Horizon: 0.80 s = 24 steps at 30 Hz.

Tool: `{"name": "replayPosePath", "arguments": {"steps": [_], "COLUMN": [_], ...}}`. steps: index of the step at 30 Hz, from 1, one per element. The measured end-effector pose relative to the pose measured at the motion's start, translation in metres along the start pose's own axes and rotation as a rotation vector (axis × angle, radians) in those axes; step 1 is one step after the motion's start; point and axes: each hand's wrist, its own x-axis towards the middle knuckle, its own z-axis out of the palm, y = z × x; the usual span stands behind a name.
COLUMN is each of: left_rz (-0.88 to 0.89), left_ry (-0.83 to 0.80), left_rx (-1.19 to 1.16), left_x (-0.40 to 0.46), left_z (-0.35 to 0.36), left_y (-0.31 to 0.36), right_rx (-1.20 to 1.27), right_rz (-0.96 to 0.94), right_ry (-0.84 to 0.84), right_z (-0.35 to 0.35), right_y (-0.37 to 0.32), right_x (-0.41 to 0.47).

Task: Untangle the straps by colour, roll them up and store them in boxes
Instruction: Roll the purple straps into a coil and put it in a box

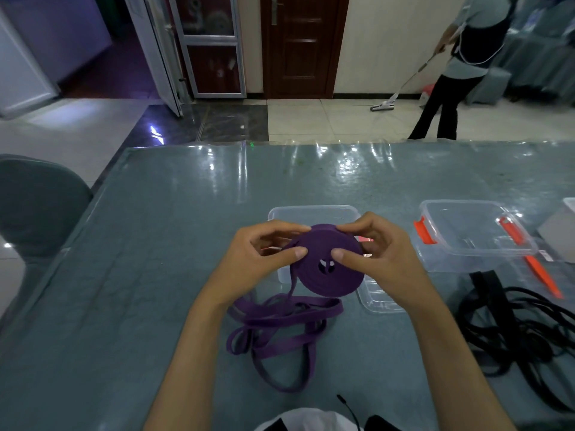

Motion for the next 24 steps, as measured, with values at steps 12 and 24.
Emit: {"name": "replayPosePath", "arguments": {"steps": [12, 24], "left_rz": [-0.1, -0.052], "left_ry": [-0.091, -0.047], "left_rx": [0.039, -0.194], "left_x": [-0.003, -0.005], "left_z": [-0.009, 0.002], "left_y": [-0.015, -0.025], "right_rx": [-0.023, 0.192], "right_rz": [0.067, 0.095], "right_ry": [-0.115, 0.04], "right_z": [-0.007, -0.002], "right_y": [0.003, 0.012], "right_x": [0.0, -0.004]}}
